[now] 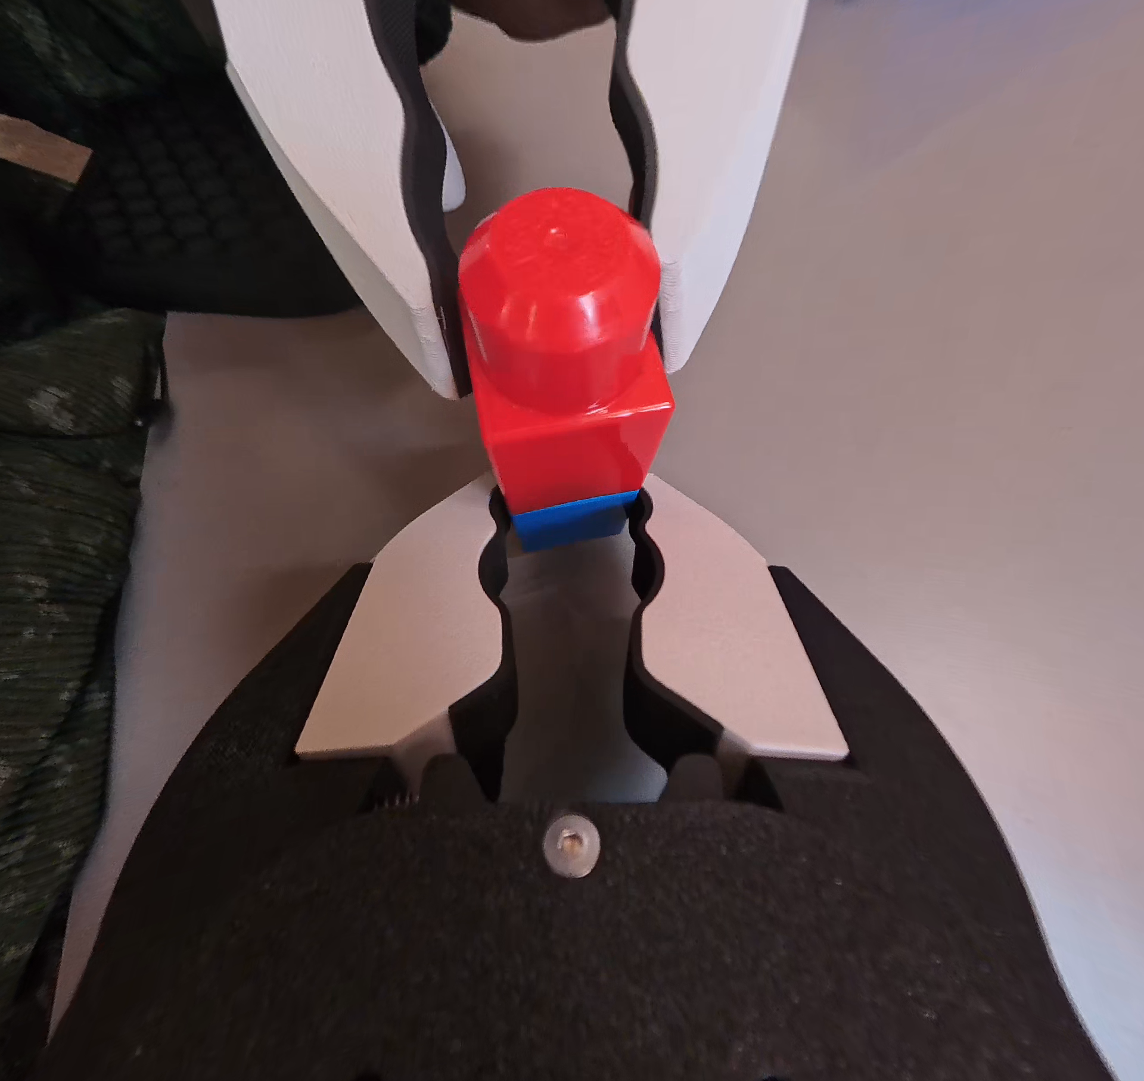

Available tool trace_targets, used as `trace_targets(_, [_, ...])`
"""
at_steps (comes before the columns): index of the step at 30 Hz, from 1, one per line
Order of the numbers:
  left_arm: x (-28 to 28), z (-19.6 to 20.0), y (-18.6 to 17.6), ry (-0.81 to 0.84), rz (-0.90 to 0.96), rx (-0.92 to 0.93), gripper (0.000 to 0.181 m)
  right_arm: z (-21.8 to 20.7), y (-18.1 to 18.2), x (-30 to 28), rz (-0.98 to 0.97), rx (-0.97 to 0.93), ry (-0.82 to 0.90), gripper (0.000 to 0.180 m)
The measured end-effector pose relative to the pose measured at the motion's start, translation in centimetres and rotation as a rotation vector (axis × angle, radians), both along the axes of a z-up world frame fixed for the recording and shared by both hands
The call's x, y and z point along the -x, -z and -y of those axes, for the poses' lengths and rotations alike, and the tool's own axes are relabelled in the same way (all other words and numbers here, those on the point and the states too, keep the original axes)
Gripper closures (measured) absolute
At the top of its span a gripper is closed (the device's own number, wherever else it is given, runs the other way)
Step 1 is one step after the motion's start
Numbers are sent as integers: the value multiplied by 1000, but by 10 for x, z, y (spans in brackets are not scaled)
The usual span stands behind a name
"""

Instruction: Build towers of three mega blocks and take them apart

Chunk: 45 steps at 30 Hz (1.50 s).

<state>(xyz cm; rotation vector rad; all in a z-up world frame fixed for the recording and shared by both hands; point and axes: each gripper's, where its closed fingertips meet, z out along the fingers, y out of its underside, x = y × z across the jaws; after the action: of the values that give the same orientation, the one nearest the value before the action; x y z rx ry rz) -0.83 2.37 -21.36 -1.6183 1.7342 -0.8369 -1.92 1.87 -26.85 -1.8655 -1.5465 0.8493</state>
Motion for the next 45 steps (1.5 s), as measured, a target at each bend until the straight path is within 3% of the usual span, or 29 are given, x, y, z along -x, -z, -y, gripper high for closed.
trace_targets(5, [12,-41,-56,-183,239,-54,135,-13,-15,-6,-61,-21,74,142])
trace_targets(7, [43,-81,-91,-371,343,-116,137,-17,-19,-9,-74,-39,97,142])
trace_targets(10, [130,-160,-128,-781,386,-227,143,-25,-28,-12,-105,-63,133,142])
trace_targets(14, [277,-253,-116,-1326,201,-222,135,-28,-33,-14,-127,-70,157,142])
trace_targets(19, [407,-307,-47,-1690,-161,-90,134,-29,-34,-16,-126,-88,164,142])
trace_targets(24, [461,-314,1,-1690,-573,-23,134,-31,-34,-21,-138,-72,177,142])
trace_targets(33, [476,-323,37,-1531,-938,103,135,-32,-28,-21,-159,-11,169,142])
trace_targets(37, [488,-328,37,-1485,-1103,6,141,-33,-27,-21,-171,14,171,142])
trace_targets(41, [488,-324,33,-1386,-1181,-26,160,-34,-28,-21,-180,23,172,142])
trace_targets(45, [461,-318,29,-1277,-1029,12,170,-34,-29,-22,-183,14,172,142])
